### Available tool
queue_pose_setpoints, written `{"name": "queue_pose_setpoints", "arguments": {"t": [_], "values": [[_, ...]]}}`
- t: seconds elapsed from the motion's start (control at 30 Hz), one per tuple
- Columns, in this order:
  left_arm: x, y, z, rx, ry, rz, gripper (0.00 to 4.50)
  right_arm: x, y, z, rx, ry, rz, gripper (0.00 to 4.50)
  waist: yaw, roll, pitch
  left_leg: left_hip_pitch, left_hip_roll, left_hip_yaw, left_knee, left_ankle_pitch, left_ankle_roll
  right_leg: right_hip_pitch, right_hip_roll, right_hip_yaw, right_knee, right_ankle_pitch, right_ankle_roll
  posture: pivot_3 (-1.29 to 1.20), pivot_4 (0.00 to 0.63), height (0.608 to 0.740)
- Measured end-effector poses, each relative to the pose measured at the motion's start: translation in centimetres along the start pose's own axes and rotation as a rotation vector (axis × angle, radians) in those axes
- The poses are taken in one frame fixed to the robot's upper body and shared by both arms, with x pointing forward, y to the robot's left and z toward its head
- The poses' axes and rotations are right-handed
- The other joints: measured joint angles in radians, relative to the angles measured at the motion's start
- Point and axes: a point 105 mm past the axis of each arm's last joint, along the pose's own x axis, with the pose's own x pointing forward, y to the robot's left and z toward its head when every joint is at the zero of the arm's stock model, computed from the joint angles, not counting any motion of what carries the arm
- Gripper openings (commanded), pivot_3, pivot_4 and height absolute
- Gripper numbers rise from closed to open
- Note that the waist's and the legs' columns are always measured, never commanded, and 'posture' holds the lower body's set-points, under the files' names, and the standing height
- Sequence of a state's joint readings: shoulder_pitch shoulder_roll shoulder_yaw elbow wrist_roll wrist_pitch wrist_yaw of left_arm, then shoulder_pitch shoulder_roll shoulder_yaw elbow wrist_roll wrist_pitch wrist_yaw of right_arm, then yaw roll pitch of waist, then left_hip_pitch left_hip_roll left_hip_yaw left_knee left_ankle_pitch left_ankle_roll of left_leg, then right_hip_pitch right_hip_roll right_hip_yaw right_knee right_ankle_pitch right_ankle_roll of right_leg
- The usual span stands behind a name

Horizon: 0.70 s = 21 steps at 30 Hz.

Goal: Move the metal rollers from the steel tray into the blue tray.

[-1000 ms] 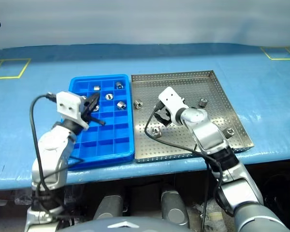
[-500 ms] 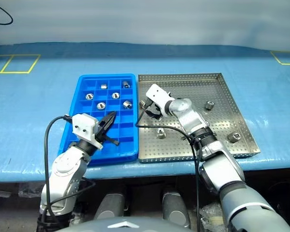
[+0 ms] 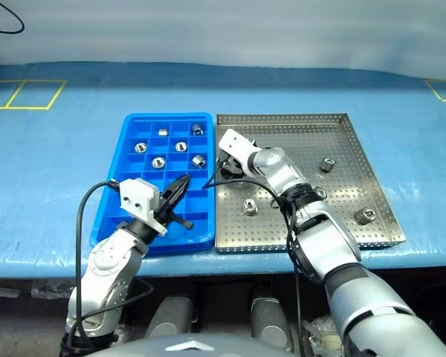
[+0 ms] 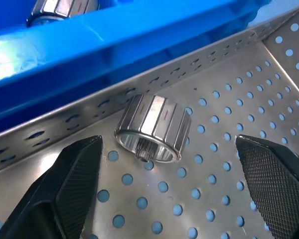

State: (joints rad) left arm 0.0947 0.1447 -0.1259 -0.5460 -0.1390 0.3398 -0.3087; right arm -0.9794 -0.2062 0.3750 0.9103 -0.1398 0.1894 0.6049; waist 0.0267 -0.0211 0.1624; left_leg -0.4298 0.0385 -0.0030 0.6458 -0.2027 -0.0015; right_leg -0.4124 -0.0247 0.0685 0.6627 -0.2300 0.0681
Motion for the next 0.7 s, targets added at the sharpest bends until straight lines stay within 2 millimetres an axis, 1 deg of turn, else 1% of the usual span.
{"name": "queue_pose_setpoints", "arguments": {"t": [0.07,0.13,0.17,0.27,0.33,0.43,0.47,0.6,0.7], "values": [[0.0,0.0,0.0,-0.001,-0.001,0.003,0.02,0.2,0.3,0.1,-0.009,-0.001,0.010,4.50,0.001,0.000,0.000,0.000,0.000,0.000,0.000,0.000,0.000,0.000,0.000,0.000,0.000,0.000,0.000,0.22,0.150,0.740],[0.0,0.0,0.0,-0.003,0.001,0.005,0.02,0.3,0.1,0.3,-0.026,-0.002,0.010,4.50,0.002,0.000,0.000,0.000,0.000,0.000,0.000,0.000,0.000,0.000,0.000,0.000,0.000,0.000,0.000,0.22,0.150,0.740],[0.0,0.0,0.0,-0.003,0.001,0.006,0.00,0.3,0.2,0.3,-0.032,-0.003,0.012,4.32,0.002,0.000,0.000,0.000,0.000,0.000,0.000,0.000,0.000,0.000,0.000,0.000,0.000,0.000,0.000,0.23,0.150,0.740],[0.0,0.1,0.0,-0.006,0.000,0.013,0.00,0.5,0.5,0.4,-0.049,-0.010,0.024,3.58,0.001,0.001,0.001,0.000,0.000,0.000,0.000,0.000,0.000,0.000,0.000,0.000,0.000,0.000,0.000,0.23,0.150,0.740],[0.0,0.1,0.0,-0.007,0.000,0.018,0.00,0.6,0.7,0.3,-0.052,-0.010,0.031,2.87,0.002,0.001,0.001,0.000,0.001,0.000,0.000,0.000,0.000,0.000,0.000,0.000,0.000,0.000,0.000,0.23,0.150,0.740],[-0.1,0.2,-0.1,-0.007,0.001,0.024,0.00,0.7,0.7,0.3,-0.046,-0.017,0.031,1.91,0.005,0.001,0.001,0.000,0.000,0.000,0.000,0.000,0.000,0.000,0.000,0.000,0.000,0.000,0.000,0.22,0.150,0.740],[-0.1,0.2,-0.1,-0.007,0.002,0.025,0.00,0.6,0.6,0.3,-0.041,-0.018,0.028,1.80,0.007,0.001,0.001,0.000,0.000,0.000,0.000,0.000,0.000,0.000,0.000,0.000,0.000,0.000,0.000,0.22,0.150,0.740],[-0.1,0.2,0.0,-0.008,-0.003,0.024,0.00,0.3,0.0,0.1,-0.021,-0.025,0.001,1.80,0.011,0.002,0.001,0.000,0.000,0.000,0.000,0.000,0.000,0.000,0.000,0.000,-0.001,0.000,0.000,0.20,0.150,0.740],[-0.3,0.3,0.0,0.012,-0.006,0.021,0.00,-0.6,-1.1,-0.4,-0.017,-0.040,-0.076,1.80,0.014,0.002,0.001,-0.001,0.000,0.000,-0.001,0.000,0.000,-0.001,0.000,0.000,-0.001,-0.001,-0.001,0.19,0.150,0.740]]}}
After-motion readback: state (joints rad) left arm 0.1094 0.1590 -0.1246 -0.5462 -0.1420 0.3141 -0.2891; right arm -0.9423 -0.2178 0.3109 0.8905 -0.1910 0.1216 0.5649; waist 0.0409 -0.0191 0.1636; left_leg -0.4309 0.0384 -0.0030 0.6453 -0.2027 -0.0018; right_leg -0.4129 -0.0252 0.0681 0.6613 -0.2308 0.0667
